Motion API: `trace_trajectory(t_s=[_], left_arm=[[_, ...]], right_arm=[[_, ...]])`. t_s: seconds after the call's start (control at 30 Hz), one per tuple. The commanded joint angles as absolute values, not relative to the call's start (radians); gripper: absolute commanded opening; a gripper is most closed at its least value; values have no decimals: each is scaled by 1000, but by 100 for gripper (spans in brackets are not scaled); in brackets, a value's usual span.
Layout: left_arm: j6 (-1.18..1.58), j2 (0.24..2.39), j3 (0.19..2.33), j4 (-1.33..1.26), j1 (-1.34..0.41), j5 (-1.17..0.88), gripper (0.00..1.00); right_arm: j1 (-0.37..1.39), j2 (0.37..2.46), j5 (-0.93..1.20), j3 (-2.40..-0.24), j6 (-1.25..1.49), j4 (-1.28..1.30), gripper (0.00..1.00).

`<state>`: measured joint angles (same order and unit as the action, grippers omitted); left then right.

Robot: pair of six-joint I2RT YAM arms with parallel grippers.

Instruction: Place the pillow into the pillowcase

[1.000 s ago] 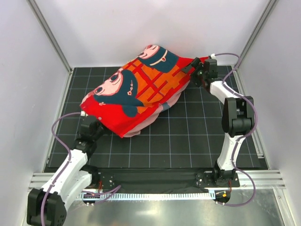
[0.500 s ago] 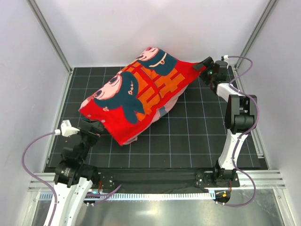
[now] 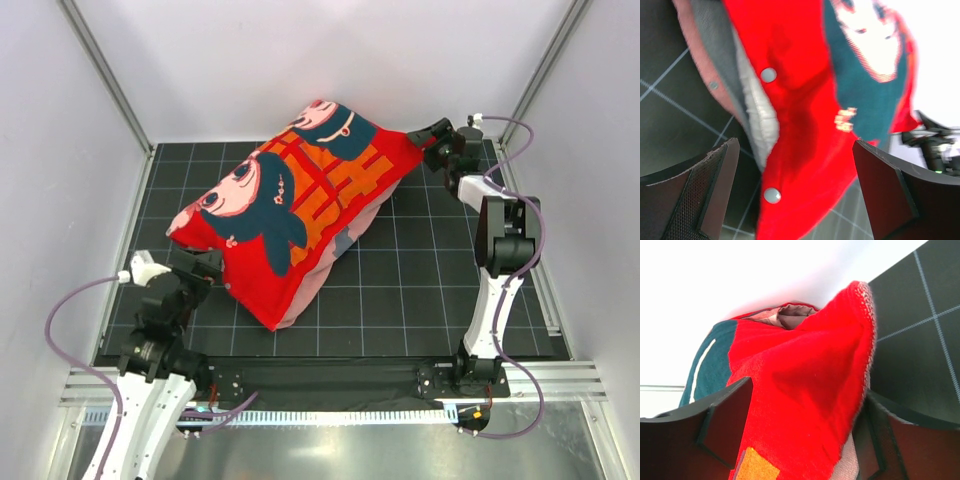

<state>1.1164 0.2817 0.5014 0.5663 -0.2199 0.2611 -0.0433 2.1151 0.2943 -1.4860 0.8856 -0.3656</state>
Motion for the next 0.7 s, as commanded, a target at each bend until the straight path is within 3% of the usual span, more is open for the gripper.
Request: trace_trajectory(t_s=[0.0,0.1,0.2,0.3,0.37,0.43,0.47,0.57,0.67], left_arm=[[1140,362,465,470,-215,232,100],[1149,397,416,342,-213,230,100],[1173,466,391,244,-213,183,100],[1198,560,365,146,-213,137,100],[1204,616,348,66,-215,123,97],[1181,649,339,-56,-215,100,69],[1166,678,353,-61,-215,97,44],[1114,699,403,-16,-213,136,5],[1094,701,417,35,-209,186,0]], right_arm=[[-41,2135,317,-1539,905,-459,74],[-41,2146,328,-1557,907,-457,67],[-41,2149,330,-1563,910,-459,66],[-41,2154,336,-1572,911,-472,58],[-41,2154,345,-1568,916,-486,46],[-41,2145,341,-1552,925,-515,37],[-43,2126,324,-1524,930,-525,24],[-52,2057,258,-1432,939,-541,5],[-81,1938,189,-1232,998,-692,4]])
